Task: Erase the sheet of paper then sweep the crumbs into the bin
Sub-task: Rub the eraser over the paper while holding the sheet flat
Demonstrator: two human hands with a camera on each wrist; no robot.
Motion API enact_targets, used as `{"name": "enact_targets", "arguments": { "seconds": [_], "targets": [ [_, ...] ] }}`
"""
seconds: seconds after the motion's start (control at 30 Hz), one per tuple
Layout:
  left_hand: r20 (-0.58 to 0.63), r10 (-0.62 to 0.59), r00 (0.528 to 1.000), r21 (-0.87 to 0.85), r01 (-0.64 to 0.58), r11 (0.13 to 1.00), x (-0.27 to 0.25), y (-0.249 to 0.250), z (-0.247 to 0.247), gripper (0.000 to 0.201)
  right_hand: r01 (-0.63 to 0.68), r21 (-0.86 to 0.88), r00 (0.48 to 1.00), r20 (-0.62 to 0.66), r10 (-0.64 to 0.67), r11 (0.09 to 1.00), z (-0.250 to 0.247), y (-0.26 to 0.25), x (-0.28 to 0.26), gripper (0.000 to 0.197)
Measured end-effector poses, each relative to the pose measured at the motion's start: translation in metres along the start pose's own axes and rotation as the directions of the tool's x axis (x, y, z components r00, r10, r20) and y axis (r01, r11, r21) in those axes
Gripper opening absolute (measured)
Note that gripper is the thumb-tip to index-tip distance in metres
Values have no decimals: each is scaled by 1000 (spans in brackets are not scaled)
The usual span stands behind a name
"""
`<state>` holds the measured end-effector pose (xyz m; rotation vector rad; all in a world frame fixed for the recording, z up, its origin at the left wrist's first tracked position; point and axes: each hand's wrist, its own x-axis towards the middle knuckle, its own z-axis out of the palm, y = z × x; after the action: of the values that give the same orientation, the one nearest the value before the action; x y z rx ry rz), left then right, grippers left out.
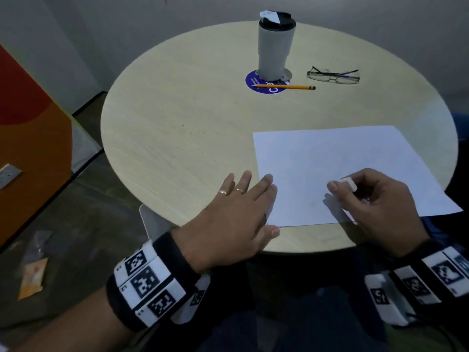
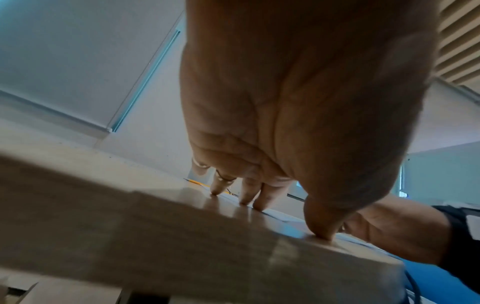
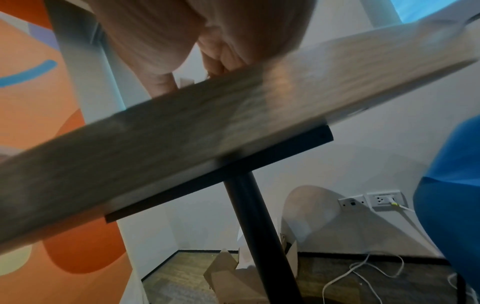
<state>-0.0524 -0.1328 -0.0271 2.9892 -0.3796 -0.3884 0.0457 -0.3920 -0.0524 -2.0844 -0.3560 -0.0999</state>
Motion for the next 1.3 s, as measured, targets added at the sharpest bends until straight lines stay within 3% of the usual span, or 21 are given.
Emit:
{"name": "enact_targets", "arguments": {
  "seconds": [0.17,0.23,0.33,0.5,0.6,0.7,0.73,0.83,0.9,1.0,1.13,1.2,1.3],
  "targets": [
    [-38,-27,999,38,29,999,-13,7,17,79,13,-78,999,54,-9,997,6,-12,-10,27],
    [-46,-16,999,56,19,998,-18,10,25,90,17,-101,999,47,-12,995,5,-15,-12,30],
    [-58,11,998,44,-9,999,-25,20,36,105,19,-71,1000,12,-19,997,4,-14,-18,23],
    [-106,19,994,-38,-23,999,-27,27,41,105,110,-111,992,77,-102,988,14,-29,-28,17],
    [-179,-7,984,-152,-21,988,-19,24,33,88,189,-130,973,160,-167,973,25,-37,-28,19],
    [-326,56,944,-200,-126,972,-6,9,25,31,328,-194,926,259,-275,925,33,-40,-28,19],
    [-360,52,931,-221,-139,965,-2,1,24,20,385,-223,904,288,-317,896,35,-40,-28,17],
    [-376,-26,926,-355,-119,927,5,-12,24,22,508,-263,837,376,-398,820,40,-37,-28,11],
    [-349,-61,935,-403,-91,911,7,-12,23,26,526,-292,822,417,-389,799,42,-35,-29,13],
    [-364,-62,929,-344,-72,936,7,-11,23,25,543,-316,800,475,-366,778,41,-36,-32,15],
    [-428,-62,902,-283,-69,957,5,-9,26,18,587,-255,720,597,-352,768,23,-43,-38,15],
    [-437,-53,898,-267,-73,961,3,-7,26,17,603,-282,724,585,-364,746,20,-46,-37,15],
    [-434,-38,900,-265,-87,960,3,-7,25,20,585,-328,773,504,-387,742,35,-46,-32,20]
  ]
}}
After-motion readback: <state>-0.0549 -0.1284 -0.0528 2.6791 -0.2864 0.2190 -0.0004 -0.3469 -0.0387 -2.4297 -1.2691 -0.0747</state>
